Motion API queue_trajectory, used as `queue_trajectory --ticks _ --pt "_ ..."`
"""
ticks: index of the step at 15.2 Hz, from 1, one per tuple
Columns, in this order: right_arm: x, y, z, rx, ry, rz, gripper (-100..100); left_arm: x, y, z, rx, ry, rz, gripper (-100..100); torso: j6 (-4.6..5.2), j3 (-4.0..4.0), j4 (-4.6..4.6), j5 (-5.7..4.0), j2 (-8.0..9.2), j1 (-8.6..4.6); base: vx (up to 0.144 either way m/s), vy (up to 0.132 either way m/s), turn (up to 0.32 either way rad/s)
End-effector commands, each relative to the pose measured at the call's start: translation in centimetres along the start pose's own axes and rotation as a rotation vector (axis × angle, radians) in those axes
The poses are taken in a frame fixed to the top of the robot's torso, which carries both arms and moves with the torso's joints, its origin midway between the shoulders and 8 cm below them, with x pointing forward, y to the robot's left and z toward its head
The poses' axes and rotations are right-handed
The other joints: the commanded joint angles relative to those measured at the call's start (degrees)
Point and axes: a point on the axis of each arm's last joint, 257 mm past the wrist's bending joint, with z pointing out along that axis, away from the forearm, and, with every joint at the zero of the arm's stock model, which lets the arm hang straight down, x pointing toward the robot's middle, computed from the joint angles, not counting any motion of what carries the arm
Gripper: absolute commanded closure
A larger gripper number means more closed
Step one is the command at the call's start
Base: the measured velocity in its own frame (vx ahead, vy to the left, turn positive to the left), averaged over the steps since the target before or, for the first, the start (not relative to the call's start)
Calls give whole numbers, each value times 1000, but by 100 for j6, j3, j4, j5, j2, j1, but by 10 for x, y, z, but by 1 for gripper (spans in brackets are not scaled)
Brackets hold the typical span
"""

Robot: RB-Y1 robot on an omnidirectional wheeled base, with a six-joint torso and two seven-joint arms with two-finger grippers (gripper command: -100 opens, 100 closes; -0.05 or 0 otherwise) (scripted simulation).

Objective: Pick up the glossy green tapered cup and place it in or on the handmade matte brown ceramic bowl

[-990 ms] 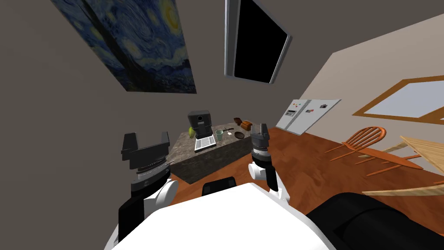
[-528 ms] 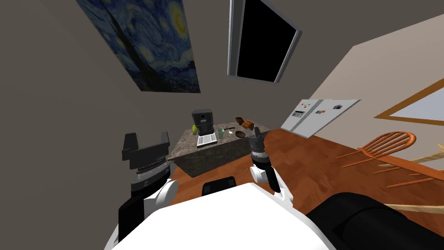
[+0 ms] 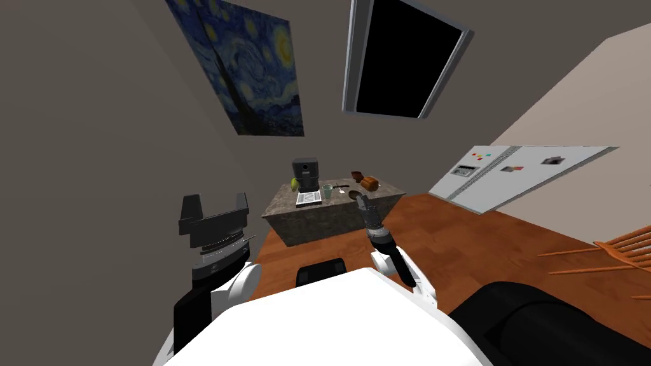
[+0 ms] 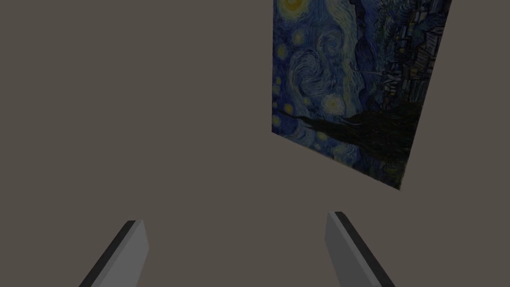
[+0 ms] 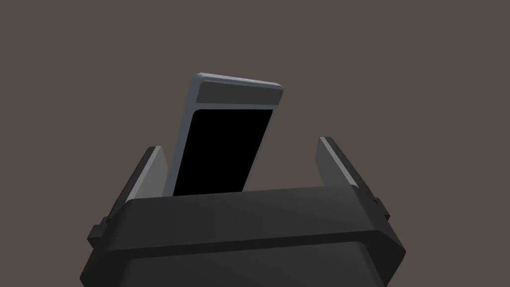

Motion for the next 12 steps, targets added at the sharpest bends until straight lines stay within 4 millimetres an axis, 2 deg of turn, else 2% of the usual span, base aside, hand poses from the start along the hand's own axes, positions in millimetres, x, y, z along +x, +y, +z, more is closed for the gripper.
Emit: queue_trajectory --ticks 1,2,3,5,6,7,8,10,11,12 --pt "12 -19 -16 54 61 -7 -100 0 0 0 0 0 0 0 0 0 0 0 0 0 -160 -81 265" --pt "13 -19 -16 53 76 -11 -100 0 0 0 0 0 0 0 -2 1 0 -1 2 -8 -147 -66 243" --pt "22 -35 -31 98 114 -14 -100 0 0 0 0 0 0 0 0 0 0 -2 0 -7 -168 -40 348" --pt "24 -36 -32 99 131 -19 -100 0 0 0 0 0 0 0 -1 3 1 0 6 0 -152 -36 199" --pt "33 -53 -51 151 181 -25 -100 0 0 0 0 0 0 0 3 -1 0 0 -4 2 -113 -31 249" --pt "33 -53 -51 151 190 -28 -100 0 0 0 0 0 0 0 0 -5 -2 1 -9 2 -116 -37 285" --pt "41 -66 -69 197 232 -31 -100 0 0 0 0 0 0 0 -1 -7 -3 0 -14 1 -152 -57 402" --pt "42 -71 -74 208 252 -38 -100 0 0 0 0 0 0 0 -2 -2 -1 -2 -4 -10 -141 -55 255" --pt "49 -83 -94 254 301 -43 -100 0 0 0 0 0 0 0 3 -6 -2 -3 -11 -9 -131 -27 300" --pt "49 -90 -100 271 318 -50 -100 0 0 0 0 0 0 0 -2 -7 -3 -1 -11 -6 -132 -25 313"
